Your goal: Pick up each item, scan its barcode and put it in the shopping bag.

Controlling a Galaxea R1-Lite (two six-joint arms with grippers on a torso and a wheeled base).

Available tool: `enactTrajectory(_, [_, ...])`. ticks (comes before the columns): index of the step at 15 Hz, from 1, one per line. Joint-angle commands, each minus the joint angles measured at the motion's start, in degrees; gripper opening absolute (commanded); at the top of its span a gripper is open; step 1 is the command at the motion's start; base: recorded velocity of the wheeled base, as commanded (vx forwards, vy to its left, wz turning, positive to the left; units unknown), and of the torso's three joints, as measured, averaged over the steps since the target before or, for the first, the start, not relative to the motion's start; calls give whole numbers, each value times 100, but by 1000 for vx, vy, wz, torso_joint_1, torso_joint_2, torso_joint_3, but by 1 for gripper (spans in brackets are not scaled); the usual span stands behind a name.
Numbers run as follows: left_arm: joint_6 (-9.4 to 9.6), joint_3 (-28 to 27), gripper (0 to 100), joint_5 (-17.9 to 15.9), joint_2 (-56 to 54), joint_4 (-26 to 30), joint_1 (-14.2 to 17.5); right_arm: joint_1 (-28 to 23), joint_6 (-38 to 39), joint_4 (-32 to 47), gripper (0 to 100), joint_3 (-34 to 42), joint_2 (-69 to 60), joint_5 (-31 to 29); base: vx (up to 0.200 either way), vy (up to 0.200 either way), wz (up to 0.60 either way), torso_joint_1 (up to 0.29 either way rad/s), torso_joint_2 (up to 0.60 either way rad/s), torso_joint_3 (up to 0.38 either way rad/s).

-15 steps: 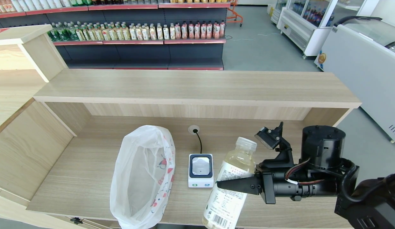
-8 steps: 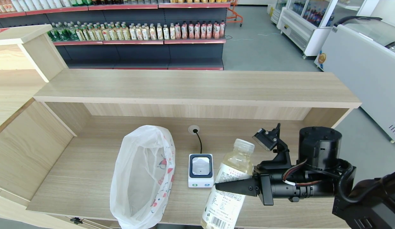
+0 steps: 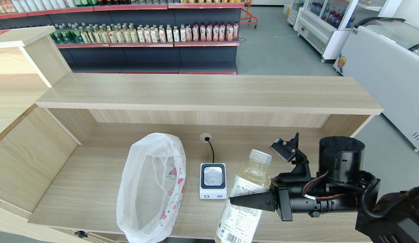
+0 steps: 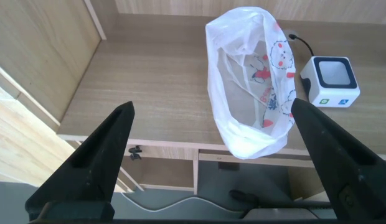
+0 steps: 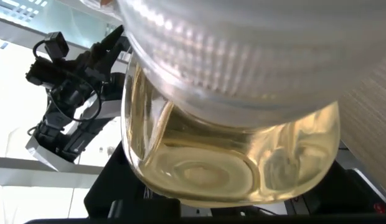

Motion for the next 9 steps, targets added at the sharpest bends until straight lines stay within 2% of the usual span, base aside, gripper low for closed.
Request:
enactTrajectory(1, [-1, 1, 100, 4, -2, -1, 2, -59, -12, 2, 0, 0, -28, -15, 0, 0, 0, 0, 0, 0])
enactTrajectory(3, [-1, 1, 100, -5, -2, -1, 2, -279, -100, 46, 0, 27, -230, -94, 0, 0, 0, 0, 0, 0])
enactTrajectory(4, [-1, 1, 100, 4, -2, -1, 2, -472, -267, 55, 0, 27, -353, -384, 0, 0, 0, 0, 0, 0])
enactTrajectory(6, [-1, 1, 100, 4, -2, -1, 2, -736, -1005, 64, 0, 141, -573, -1465, 0, 0, 0, 0, 0, 0])
enactTrajectory(7, [-1, 1, 100, 4, -2, -1, 2, -991, -2024, 55, 0, 299, -740, -2177, 0, 0, 0, 0, 0, 0])
enactTrajectory(9, [-1, 1, 100, 4, -2, -1, 2, -1325, -4143, 2, 0, 413, -907, -2907, 0, 0, 0, 0, 0, 0])
